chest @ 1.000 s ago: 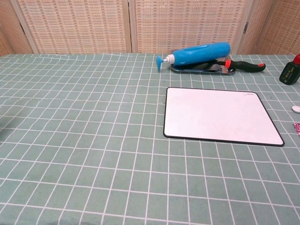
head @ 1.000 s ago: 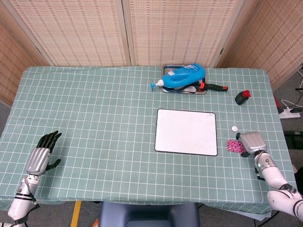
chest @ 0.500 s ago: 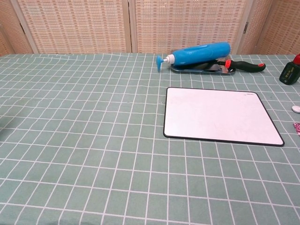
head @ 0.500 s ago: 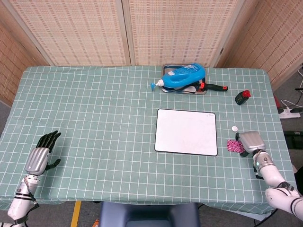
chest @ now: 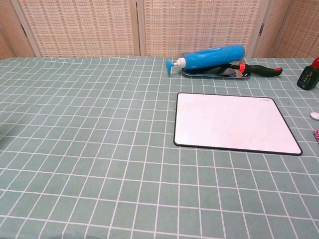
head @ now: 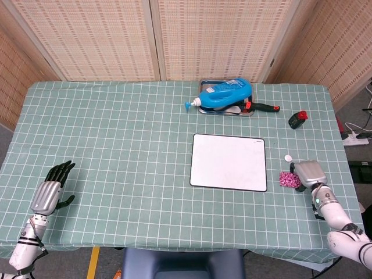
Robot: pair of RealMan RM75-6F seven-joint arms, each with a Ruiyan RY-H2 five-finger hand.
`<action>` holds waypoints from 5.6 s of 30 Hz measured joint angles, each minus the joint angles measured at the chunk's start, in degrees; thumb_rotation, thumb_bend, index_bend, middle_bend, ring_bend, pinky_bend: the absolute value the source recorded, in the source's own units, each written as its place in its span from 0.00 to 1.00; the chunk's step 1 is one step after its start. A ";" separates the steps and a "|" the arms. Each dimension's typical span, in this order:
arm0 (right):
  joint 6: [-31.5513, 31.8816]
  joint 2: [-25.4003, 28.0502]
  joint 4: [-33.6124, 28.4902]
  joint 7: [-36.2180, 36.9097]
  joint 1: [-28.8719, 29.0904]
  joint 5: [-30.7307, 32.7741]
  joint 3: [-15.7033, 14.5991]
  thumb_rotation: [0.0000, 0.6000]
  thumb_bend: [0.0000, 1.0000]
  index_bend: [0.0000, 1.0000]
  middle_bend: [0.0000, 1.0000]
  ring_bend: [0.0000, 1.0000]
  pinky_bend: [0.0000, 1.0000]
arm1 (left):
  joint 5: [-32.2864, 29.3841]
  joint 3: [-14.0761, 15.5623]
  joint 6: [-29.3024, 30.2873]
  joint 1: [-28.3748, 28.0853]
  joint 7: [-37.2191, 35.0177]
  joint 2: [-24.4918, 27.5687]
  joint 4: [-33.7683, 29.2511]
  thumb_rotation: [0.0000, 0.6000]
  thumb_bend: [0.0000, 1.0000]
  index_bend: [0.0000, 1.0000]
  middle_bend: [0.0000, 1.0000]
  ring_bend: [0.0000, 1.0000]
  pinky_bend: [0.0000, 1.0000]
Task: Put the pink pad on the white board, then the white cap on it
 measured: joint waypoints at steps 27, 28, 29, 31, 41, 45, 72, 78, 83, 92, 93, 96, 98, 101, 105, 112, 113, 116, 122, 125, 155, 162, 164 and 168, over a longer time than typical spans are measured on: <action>-1.66 -1.54 -16.86 -18.85 18.53 21.57 8.29 1.00 0.13 0.44 0.97 0.98 1.00 | -0.79 -0.94 0.09 -0.08 -1.85 0.86 -0.14 1.00 0.22 0.00 0.00 0.00 0.00; -1.77 -2.04 -16.71 -19.27 19.33 22.48 8.42 1.00 0.13 0.44 0.97 0.98 1.00 | -0.79 -0.95 -0.01 -0.14 -2.10 0.91 -0.15 1.00 0.22 0.00 0.00 0.00 0.00; -1.83 -2.48 -16.52 -19.73 20.02 23.25 8.46 1.00 0.13 0.44 0.97 0.98 1.00 | -0.78 -0.97 -0.09 -0.20 -2.35 0.97 -0.16 1.00 0.22 0.00 0.00 0.00 0.00; -1.81 -3.43 -15.88 -20.79 21.37 24.80 8.23 1.00 0.13 0.45 0.97 0.98 1.00 | -0.74 -1.01 -0.09 -0.27 -2.81 1.07 -0.17 1.00 0.22 0.00 0.00 0.00 0.00; -0.60 -6.81 -11.63 -26.62 24.88 32.50 3.95 1.00 0.13 0.45 0.97 0.98 1.00 | -0.42 -0.76 -0.29 -0.40 -4.39 1.48 -0.34 1.00 0.22 0.00 0.00 0.00 0.00; 0.01 -7.30 -11.05 -27.79 25.92 35.01 2.88 1.00 0.13 0.44 0.97 0.98 1.00 | -0.35 -0.68 -0.35 -0.45 -4.44 1.55 -0.56 1.00 0.22 0.00 0.00 0.00 0.00; 8.09 4.89 -19.35 -27.94 23.51 37.16 -1.13 1.00 0.06 0.38 0.97 0.98 1.00 | 0.87 0.30 -0.17 -0.71 -5.50 1.58 0.05 1.00 0.21 0.00 0.00 0.00 0.00; 4.52 4.37 -11.85 -24.98 20.56 37.10 -2.87 1.00 0.10 0.41 0.98 0.98 1.00 | 0.76 0.37 -0.53 -0.79 -4.90 1.49 -0.30 1.00 0.21 0.00 0.00 0.00 0.00; -0.10 0.71 -1.81 -20.95 18.28 35.25 -3.44 1.00 0.12 0.43 0.98 0.98 1.00 | 0.52 0.20 -0.44 -0.76 -4.57 1.15 -0.17 1.00 0.21 0.00 0.00 0.00 0.00; -7.25 -7.30 12.86 -12.77 15.63 28.06 -2.20 1.00 0.13 0.49 0.99 0.99 1.00 | 0.31 0.15 -0.61 -0.73 -4.73 1.06 0.10 1.00 0.21 0.00 0.00 0.00 0.00; -7.83 -7.98 13.85 -12.09 15.49 27.01 -1.93 1.00 0.13 0.49 0.99 0.99 1.00 | 0.29 0.14 -0.64 -0.73 -4.76 1.04 0.15 1.00 0.21 0.00 0.00 0.00 0.00; -8.91 -9.28 15.80 -11.14 15.20 25.26 -1.32 1.00 0.13 0.49 0.99 0.99 1.00 | 0.32 0.12 -0.62 -0.78 -4.90 1.05 0.20 1.00 0.21 0.00 0.00 0.00 0.00; -9.41 -9.81 16.80 -10.80 15.08 24.65 -0.98 1.00 0.14 0.49 0.99 0.99 1.00 | 0.40 0.13 -0.47 -0.78 -4.91 1.07 0.21 1.00 0.21 0.00 0.00 0.00 0.00; -10.05 -10.33 17.86 -10.22 14.88 23.73 -0.25 1.00 0.17 0.50 0.99 0.99 1.00 | 0.42 0.18 -0.54 -0.78 -5.10 1.12 0.19 1.00 0.21 0.00 0.00 0.00 0.00; -10.04 -9.99 17.90 -9.97 14.61 22.98 0.51 1.00 0.19 0.50 0.99 0.99 1.00 | 0.43 0.22 -0.63 -0.79 -5.22 1.16 0.18 1.00 0.21 0.00 0.00 0.00 0.00; -10.65 -9.52 17.97 -10.55 14.11 22.81 1.05 1.00 0.22 0.50 0.99 0.99 1.00 | 0.44 0.27 -0.69 -0.80 -5.19 1.19 0.05 1.00 0.21 0.00 0.00 0.00 0.00; -10.77 -9.53 18.00 -10.62 14.07 22.82 1.11 1.00 0.22 0.50 0.99 0.99 1.00 | 0.44 0.29 -0.73 -0.81 -5.17 1.19 0.05 1.00 0.21 0.00 0.00 0.00 0.00; -11.26 -9.65 18.11 -10.85 14.01 22.90 1.30 1.00 0.22 0.50 0.99 0.99 1.00 | 0.47 0.34 -0.79 -0.84 -5.12 1.19 0.08 1.00 0.21 0.00 0.00 0.00 0.00; -12.01 -10.19 19.03 -11.43 14.00 23.30 1.61 1.00 0.22 0.48 0.99 0.99 1.00 | 0.39 0.33 -0.92 -0.84 -5.20 1.22 0.12 1.00 0.21 0.00 0.00 0.00 0.00; -12.54 -10.52 19.55 -11.84 14.15 23.68 1.85 1.00 0.22 0.49 0.99 0.99 1.00 | 0.37 0.32 -0.94 -0.85 -5.18 1.21 0.14 1.00 0.21 0.00 0.00 0.00 0.00; -16.73 -12.64 23.32 -13.62 15.57 25.84 2.39 1.00 0.23 0.50 0.99 0.99 1.00 | -0.04 0.17 -1.63 -1.00 -6.20 1.55 -0.26 1.00 0.21 0.00 0.00 0.00 0.00; -17.64 -13.34 24.22 -13.89 15.81 26.26 1.94 1.00 0.23 0.51 0.99 0.99 1.00 | 0.03 0.19 -1.65 -1.04 -6.51 1.67 -0.44 1.00 0.21 0.00 0.00 0.00 0.00; -17.64 -13.41 24.26 -13.90 15.84 26.37 1.91 1.00 0.24 0.52 0.99 0.99 1.00 | 0.03 0.17 -1.60 -1.02 -6.67 1.70 -0.48 1.00 0.21 0.00 0.00 0.00 0.00; -17.30 -12.99 23.55 -13.56 15.88 26.37 2.14 1.00 0.24 0.53 0.99 0.99 1.00 | 0.02 0.19 -1.74 -1.07 -7.01 1.74 -0.55 1.00 0.21 0.00 0.00 0.00 0.00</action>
